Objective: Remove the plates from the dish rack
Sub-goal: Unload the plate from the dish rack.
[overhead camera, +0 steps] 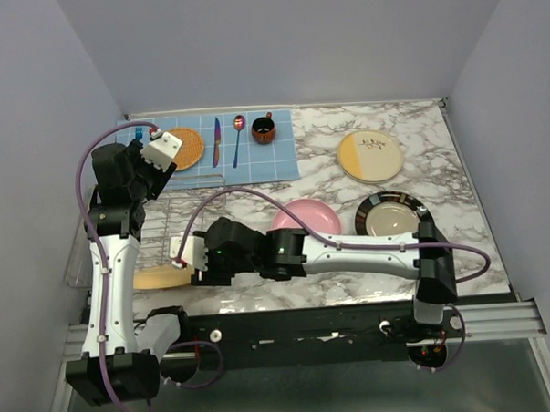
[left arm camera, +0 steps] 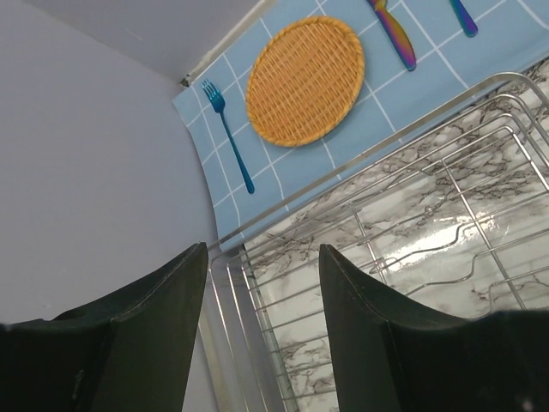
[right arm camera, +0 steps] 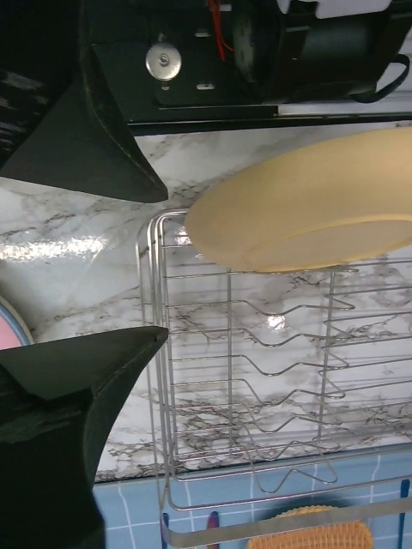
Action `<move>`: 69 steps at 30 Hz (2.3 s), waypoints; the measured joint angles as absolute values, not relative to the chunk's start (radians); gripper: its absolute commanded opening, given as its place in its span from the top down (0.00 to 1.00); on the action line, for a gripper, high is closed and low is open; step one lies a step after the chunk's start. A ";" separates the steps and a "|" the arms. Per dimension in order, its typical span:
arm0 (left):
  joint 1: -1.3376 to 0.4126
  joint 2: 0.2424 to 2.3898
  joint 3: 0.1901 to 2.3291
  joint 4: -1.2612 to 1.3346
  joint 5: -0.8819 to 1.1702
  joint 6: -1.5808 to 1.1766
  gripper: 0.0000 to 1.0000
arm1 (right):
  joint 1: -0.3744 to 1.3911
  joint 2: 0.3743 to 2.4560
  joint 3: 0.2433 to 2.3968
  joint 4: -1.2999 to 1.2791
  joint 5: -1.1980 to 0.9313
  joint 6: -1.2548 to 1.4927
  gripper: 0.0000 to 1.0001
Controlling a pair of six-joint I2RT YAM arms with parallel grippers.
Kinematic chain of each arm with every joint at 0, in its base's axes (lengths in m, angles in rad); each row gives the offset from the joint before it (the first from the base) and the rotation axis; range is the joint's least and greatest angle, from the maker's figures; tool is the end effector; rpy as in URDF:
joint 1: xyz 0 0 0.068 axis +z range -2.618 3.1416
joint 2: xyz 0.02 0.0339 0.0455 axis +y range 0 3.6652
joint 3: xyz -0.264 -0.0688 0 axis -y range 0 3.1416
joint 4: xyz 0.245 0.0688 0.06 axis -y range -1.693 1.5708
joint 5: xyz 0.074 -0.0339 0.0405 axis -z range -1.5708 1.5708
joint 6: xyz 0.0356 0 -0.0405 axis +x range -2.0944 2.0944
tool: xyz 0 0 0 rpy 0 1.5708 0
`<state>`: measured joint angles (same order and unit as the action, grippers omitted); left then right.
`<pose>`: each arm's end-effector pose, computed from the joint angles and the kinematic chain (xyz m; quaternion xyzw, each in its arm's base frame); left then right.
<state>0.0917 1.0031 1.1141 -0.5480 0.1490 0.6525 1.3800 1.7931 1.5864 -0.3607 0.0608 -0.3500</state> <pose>0.2134 0.0143 0.3766 0.2712 0.7973 0.1362 0.5217 0.0823 0.4146 0.3206 -0.6575 0.5796 0.2136 0.4315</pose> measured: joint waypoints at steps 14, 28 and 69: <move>0.110 1.019 1.106 -0.498 0.207 0.622 0.36 | 1.418 2.001 1.785 -0.354 0.092 -0.303 0.32; 0.115 1.045 1.106 -0.496 0.222 0.612 0.35 | 1.465 1.998 1.758 -0.368 0.092 -0.288 0.33; 0.116 1.019 1.078 -0.480 0.256 0.620 0.34 | 1.423 2.114 1.823 -0.331 0.183 -0.429 0.78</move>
<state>0.1158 1.0195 1.0779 -0.4797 0.2562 0.6201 1.4227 2.1136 1.8229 -0.3313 0.1829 -0.4294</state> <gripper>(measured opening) 0.659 0.384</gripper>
